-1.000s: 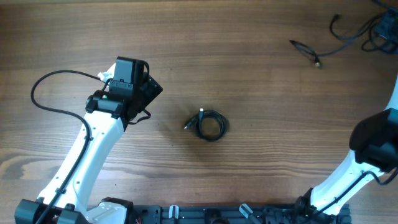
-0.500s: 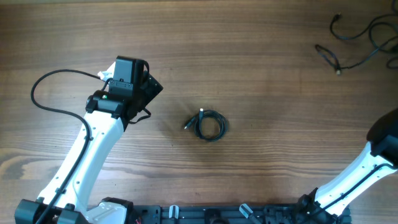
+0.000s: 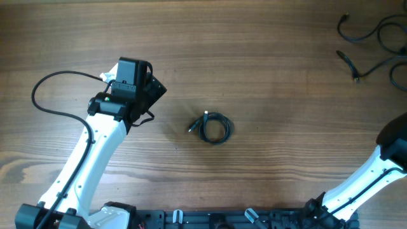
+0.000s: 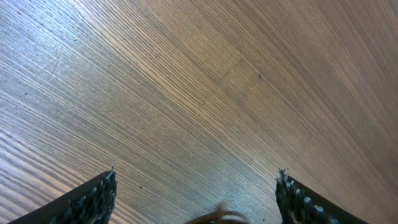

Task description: Untangle cables

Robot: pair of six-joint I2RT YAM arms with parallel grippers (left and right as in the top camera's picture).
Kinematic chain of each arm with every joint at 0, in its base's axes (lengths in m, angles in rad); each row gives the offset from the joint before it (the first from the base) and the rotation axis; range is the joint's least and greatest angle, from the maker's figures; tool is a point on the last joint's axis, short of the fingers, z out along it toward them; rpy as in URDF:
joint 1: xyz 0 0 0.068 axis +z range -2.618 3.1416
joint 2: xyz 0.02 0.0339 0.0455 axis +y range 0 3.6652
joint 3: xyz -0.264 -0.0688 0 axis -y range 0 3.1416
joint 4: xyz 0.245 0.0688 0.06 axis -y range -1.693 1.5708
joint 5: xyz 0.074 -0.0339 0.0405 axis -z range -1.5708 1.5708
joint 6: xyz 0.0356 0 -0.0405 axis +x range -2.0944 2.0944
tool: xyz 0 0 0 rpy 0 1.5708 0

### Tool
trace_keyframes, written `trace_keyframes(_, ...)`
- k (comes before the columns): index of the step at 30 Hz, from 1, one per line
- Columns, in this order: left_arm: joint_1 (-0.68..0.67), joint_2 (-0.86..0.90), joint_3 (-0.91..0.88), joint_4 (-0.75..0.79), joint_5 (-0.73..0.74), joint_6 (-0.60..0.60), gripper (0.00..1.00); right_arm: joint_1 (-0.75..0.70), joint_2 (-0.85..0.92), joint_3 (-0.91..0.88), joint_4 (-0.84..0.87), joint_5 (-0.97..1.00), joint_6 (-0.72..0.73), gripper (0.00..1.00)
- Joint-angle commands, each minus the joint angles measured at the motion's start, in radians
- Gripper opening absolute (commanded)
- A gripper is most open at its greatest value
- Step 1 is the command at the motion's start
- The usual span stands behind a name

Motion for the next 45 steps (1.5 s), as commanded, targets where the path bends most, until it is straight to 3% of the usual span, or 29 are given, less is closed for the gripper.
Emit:
trace_keyframes(1,0.005,0.007,0.005,0.003,0.005,0.006,0.84,0.015,0.024,0.002,-0.044,-0.257,0.016,0.87)
trace_keyframes(4,0.005,0.007,0.005,0.004,0.005,0.006,0.84,0.04,0.025,0.002,-0.11,-0.283,0.152,0.87)
trace_keyframes(6,0.005,0.007,0.005,0.008,0.005,0.006,0.84,0.059,0.024,0.002,-0.166,-0.424,0.225,0.91)
trace_keyframes(9,0.005,0.007,0.005,0.002,0.005,0.006,0.84,0.087,0.025,0.002,-0.295,-0.688,0.2,0.98)
trace_keyframes(11,0.005,0.012,0.005,0.003,0.005,0.006,0.84,0.131,0.024,0.002,-0.408,-0.763,0.126,1.0)
trace_keyframes(15,0.005,0.072,0.005,0.001,0.051,0.007,0.89,0.334,0.025,0.002,-0.647,-0.73,-0.108,1.0)
trace_keyframes(21,0.005,0.117,0.005,-0.021,0.301,0.225,0.91,0.618,0.025,0.002,-0.706,-0.565,-0.097,1.0)
trace_keyframes(27,0.006,0.146,0.005,-0.089,0.284,0.241,1.0,0.839,0.027,0.0,-0.681,-0.384,0.051,1.0)
trace_keyframes(33,0.023,0.148,0.005,-0.089,0.244,0.237,1.0,0.946,0.027,-0.131,-0.686,-0.303,0.063,1.0)
trace_keyframes(35,0.098,0.148,0.005,-0.096,0.249,0.237,1.0,0.948,0.027,-0.194,-0.677,-0.272,0.143,1.0)
trace_keyframes(39,0.232,0.148,0.005,-0.163,0.273,0.241,1.0,0.949,-0.001,-0.212,-0.735,-0.306,0.142,1.0)
trace_keyframes(45,0.251,0.148,0.0,-0.189,0.273,0.241,1.0,0.994,-0.269,-0.297,-0.732,-0.286,0.137,1.0)
